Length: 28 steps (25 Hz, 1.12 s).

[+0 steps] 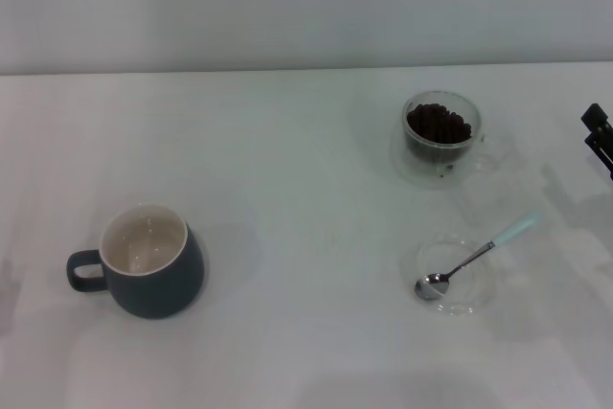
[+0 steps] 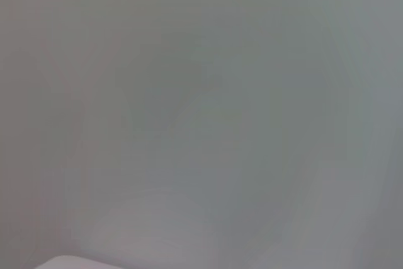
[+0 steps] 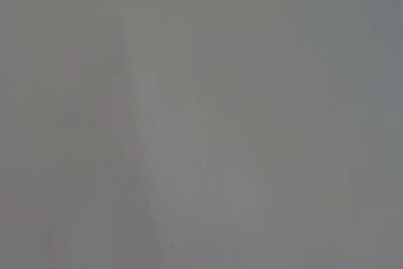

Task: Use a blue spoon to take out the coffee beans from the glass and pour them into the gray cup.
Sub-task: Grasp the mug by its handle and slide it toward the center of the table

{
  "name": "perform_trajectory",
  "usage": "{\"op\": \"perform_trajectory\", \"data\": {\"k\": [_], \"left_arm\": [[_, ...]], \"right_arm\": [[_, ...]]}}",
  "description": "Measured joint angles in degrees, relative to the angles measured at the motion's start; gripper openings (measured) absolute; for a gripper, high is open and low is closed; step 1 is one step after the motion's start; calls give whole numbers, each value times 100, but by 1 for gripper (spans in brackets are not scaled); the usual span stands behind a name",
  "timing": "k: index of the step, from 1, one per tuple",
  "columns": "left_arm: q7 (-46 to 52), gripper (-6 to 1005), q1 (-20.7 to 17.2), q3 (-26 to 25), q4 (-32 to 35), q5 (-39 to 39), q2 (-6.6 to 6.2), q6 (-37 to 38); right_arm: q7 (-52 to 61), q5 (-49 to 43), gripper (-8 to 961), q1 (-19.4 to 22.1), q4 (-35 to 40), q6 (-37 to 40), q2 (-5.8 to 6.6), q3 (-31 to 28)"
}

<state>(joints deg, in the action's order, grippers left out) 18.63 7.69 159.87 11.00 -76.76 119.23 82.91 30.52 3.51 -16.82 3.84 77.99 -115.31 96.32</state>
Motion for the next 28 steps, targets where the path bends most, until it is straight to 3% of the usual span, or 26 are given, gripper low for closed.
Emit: {"op": "perform_trajectory", "data": {"k": [15, 28], "left_arm": [[-377, 766, -421, 0, -608, 1624, 0, 604], [-613, 755, -19, -5, -595, 2235, 16, -251]], "right_arm": [[-11, 344, 783, -63, 80, -241, 5, 0], [-20, 361, 782, -83, 128, -313, 9, 1]]}}
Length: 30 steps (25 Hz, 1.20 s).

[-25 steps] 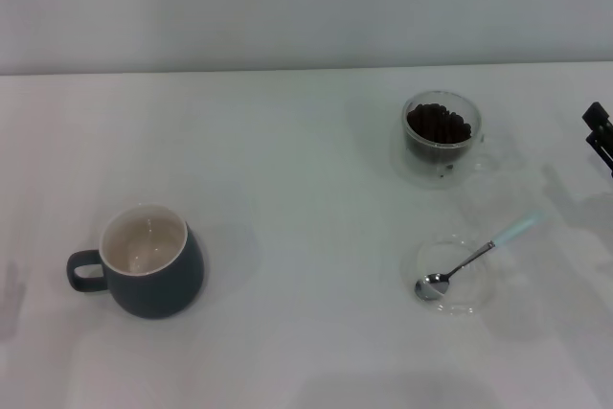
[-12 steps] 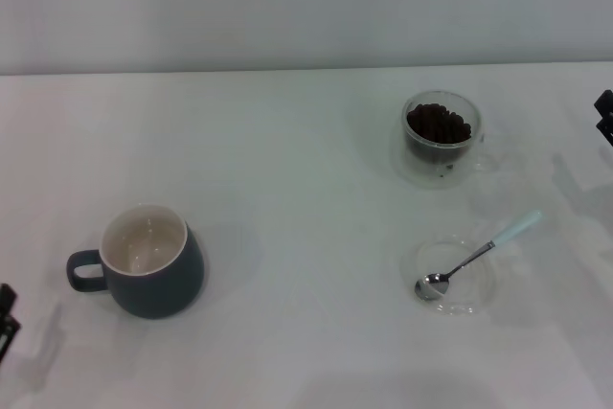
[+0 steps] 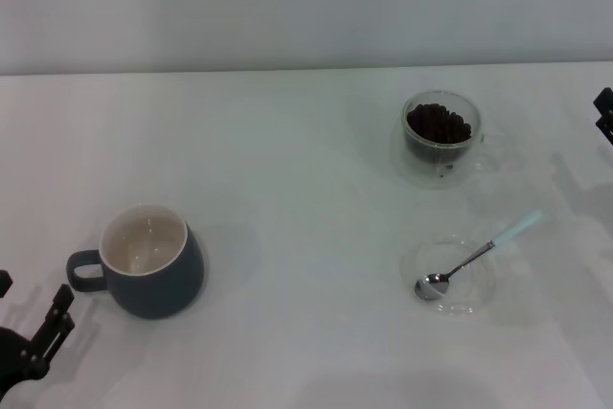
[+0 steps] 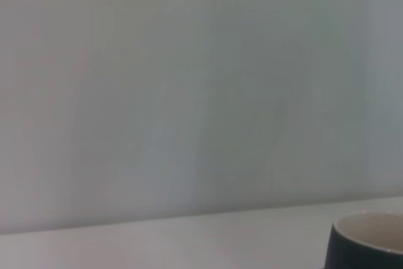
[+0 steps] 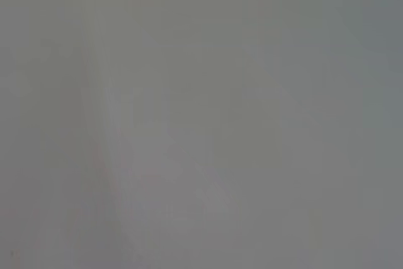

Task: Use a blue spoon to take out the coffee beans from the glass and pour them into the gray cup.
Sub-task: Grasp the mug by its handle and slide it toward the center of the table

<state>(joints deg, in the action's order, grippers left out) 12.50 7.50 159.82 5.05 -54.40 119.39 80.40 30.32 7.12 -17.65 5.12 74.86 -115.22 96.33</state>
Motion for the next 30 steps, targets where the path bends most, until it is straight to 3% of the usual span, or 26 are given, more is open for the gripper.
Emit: {"op": "perform_trajectory", "data": {"k": [21, 30], "left_arm": [[8, 745, 530, -59, 52, -75, 5, -955], [-4, 466, 666, -24, 86, -101, 15, -1048]], "right_arm": [[0, 62, 782, -27, 15, 25, 0, -9], [0, 61, 781, -28, 15, 19, 0, -10]]}}
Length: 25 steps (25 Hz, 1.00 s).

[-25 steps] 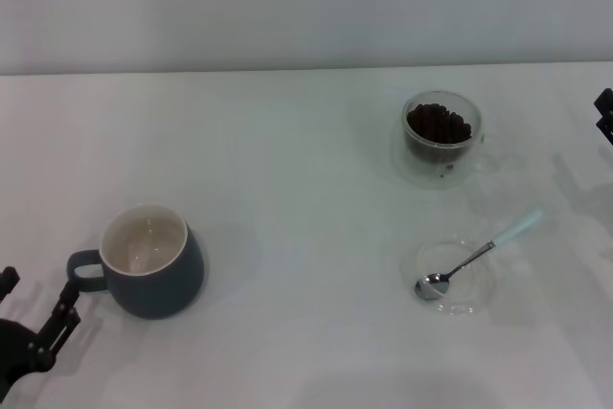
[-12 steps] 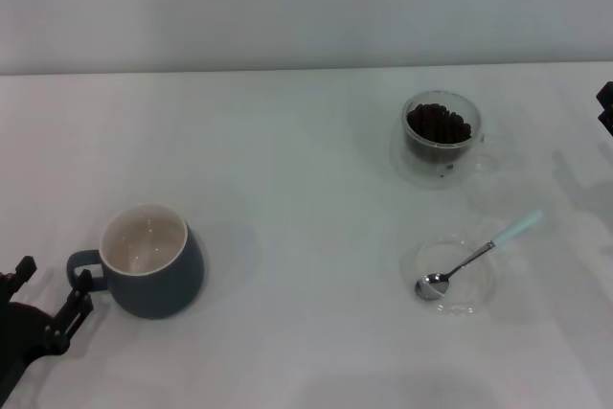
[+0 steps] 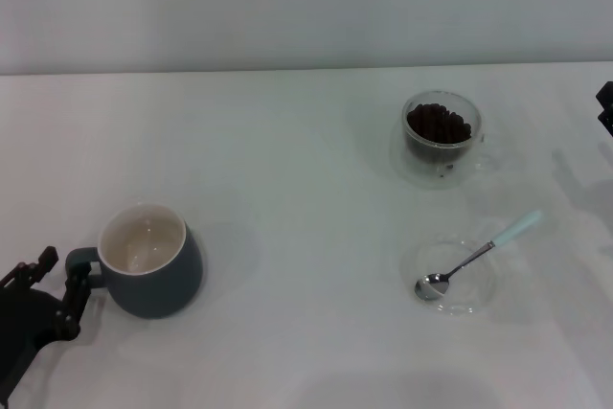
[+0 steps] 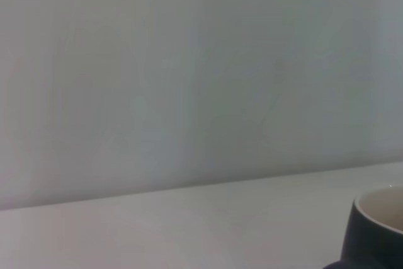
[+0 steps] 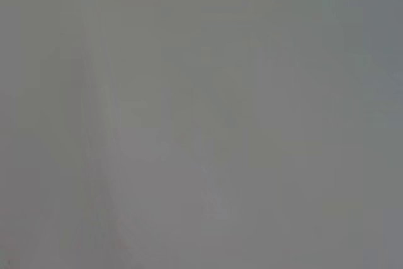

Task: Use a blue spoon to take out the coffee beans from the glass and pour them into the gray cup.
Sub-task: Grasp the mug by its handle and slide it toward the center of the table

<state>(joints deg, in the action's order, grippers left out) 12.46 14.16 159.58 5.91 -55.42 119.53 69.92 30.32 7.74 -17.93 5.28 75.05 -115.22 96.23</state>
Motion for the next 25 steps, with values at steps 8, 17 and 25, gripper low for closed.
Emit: {"op": "perform_trajectory", "data": {"k": [8, 17, 25], "left_arm": [[-40, 214, 89, 2, 42, 49, 0, -106], [-269, 106, 327, 41, 42, 248, -6, -122], [-526, 107, 648, 47, 334, 509, 12, -495]], "right_arm": [[0, 3, 781, 0, 0, -17, 0, 0], [0, 10, 781, -1, 0, -18, 0, -3], [0, 10, 780, -9, 0, -17, 0, -9]]}}
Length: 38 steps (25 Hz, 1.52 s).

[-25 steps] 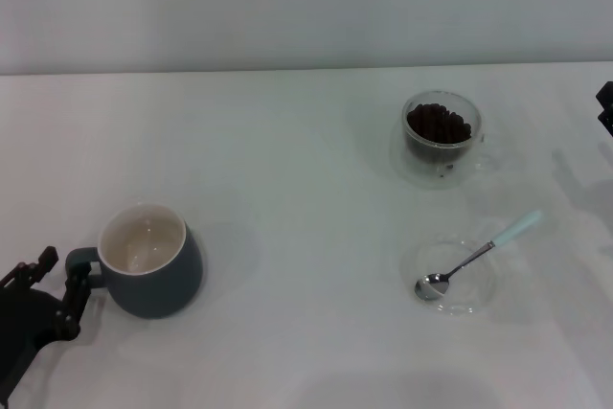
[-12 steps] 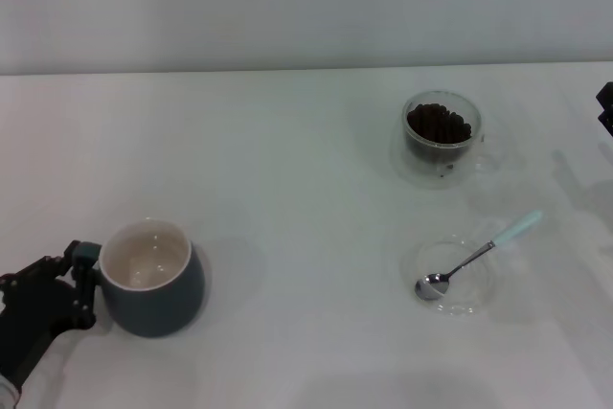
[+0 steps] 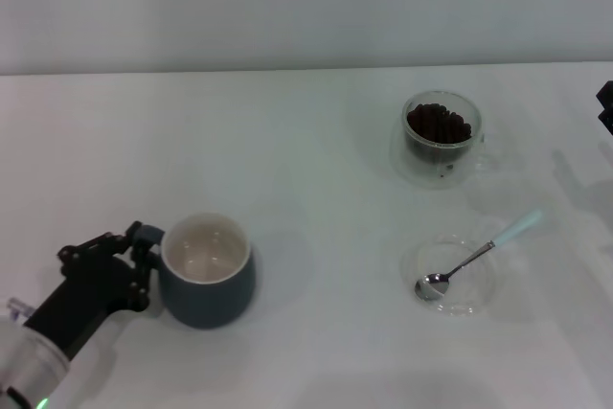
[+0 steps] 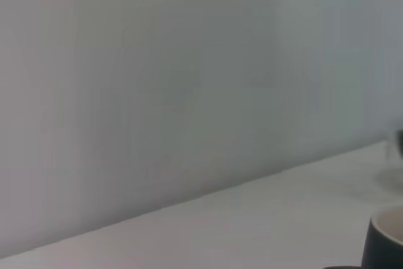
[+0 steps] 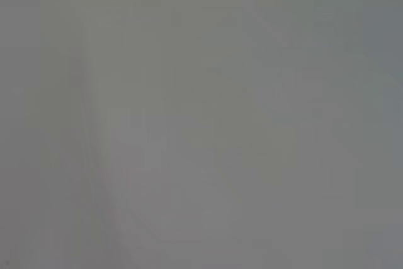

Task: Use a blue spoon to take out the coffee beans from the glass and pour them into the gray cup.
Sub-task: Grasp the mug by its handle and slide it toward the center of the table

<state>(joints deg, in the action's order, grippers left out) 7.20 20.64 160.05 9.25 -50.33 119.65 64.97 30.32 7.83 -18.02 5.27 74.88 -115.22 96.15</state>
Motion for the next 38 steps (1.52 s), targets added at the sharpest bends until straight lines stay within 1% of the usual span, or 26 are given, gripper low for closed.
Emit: {"op": "perform_trajectory", "data": {"k": [6, 10, 18, 21, 26, 33, 37, 38], "left_arm": [[-118, 106, 233, 1, 301, 149, 6, -307], [-118, 106, 325, 1, 384, 157, 10, -420], [-118, 107, 397, -1, 479, 156, 21, -777], [-119, 94, 379, 0, 513, 156, 23, -790], [-118, 109, 328, -1, 519, 154, 24, -790], [-119, 237, 111, -37, 553, 118, 16, -697], [-120, 310, -78, -57, 587, 103, -5, -436], [-121, 352, -148, -60, 586, 99, -9, -342]], "right_arm": [[0, -1, 780, -11, 0, 0, 1, 0], [0, -1, 780, -24, 0, 0, 7, 0], [-201, 12, 780, -57, 0, 5, 17, -63], [-214, 14, 780, -61, 0, 4, 18, -66], [-216, 16, 779, -30, 0, 20, 15, -70], [-181, -2, 779, 1, 0, 40, 9, -44], [-137, -4, 779, 8, -4, 33, 3, -35], [-62, -2, 779, 11, -15, 24, 2, -35]]}}
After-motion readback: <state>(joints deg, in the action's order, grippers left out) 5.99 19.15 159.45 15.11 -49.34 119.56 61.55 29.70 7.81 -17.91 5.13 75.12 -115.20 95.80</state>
